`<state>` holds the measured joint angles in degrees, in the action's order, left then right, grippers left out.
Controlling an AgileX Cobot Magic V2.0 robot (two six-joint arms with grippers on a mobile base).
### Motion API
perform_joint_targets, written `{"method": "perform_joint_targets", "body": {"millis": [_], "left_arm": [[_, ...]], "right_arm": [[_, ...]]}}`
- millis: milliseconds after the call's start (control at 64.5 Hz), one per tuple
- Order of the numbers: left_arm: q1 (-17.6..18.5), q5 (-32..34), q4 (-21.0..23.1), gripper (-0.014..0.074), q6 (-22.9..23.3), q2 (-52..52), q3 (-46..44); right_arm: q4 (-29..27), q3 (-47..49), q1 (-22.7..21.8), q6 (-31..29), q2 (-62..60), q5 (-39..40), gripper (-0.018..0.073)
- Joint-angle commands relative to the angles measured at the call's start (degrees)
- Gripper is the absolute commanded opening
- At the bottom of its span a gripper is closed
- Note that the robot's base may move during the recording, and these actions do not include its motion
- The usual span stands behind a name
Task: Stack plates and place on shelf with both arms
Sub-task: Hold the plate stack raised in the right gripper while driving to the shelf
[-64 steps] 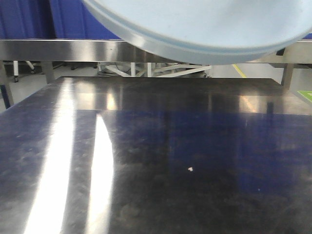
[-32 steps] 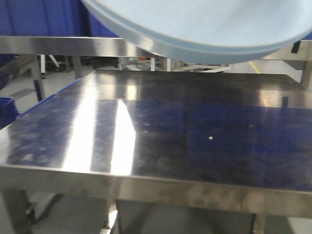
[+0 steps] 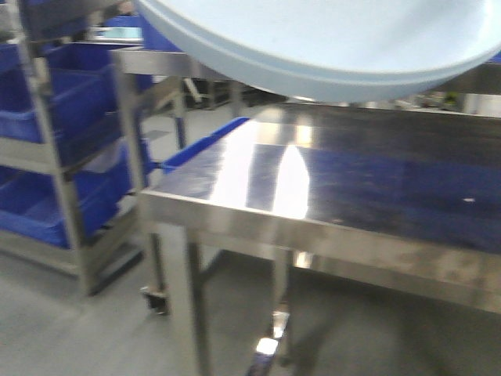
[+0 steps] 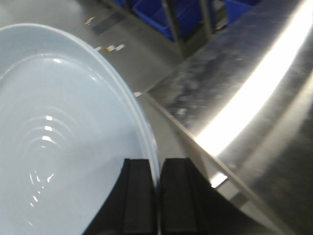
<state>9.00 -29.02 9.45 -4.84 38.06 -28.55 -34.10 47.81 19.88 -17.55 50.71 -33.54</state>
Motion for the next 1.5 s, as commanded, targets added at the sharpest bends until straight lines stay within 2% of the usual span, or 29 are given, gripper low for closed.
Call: {"method": "perform_joint_targets", "body": {"millis": [0,1489], "left_arm": [[-0.1,4.2,0.8,0.0085,0.3,-0.2,-1.6],[-0.1,4.1,0.8,0.0085,0.3,-0.2,-1.6]], "right_arm": [[-2.0,1.7,-0.1,-0.4,-0.7,4.3,0.0056],[-2.0,1.7,-0.1,-0.4,-0.7,3.5,0.0056]]}}
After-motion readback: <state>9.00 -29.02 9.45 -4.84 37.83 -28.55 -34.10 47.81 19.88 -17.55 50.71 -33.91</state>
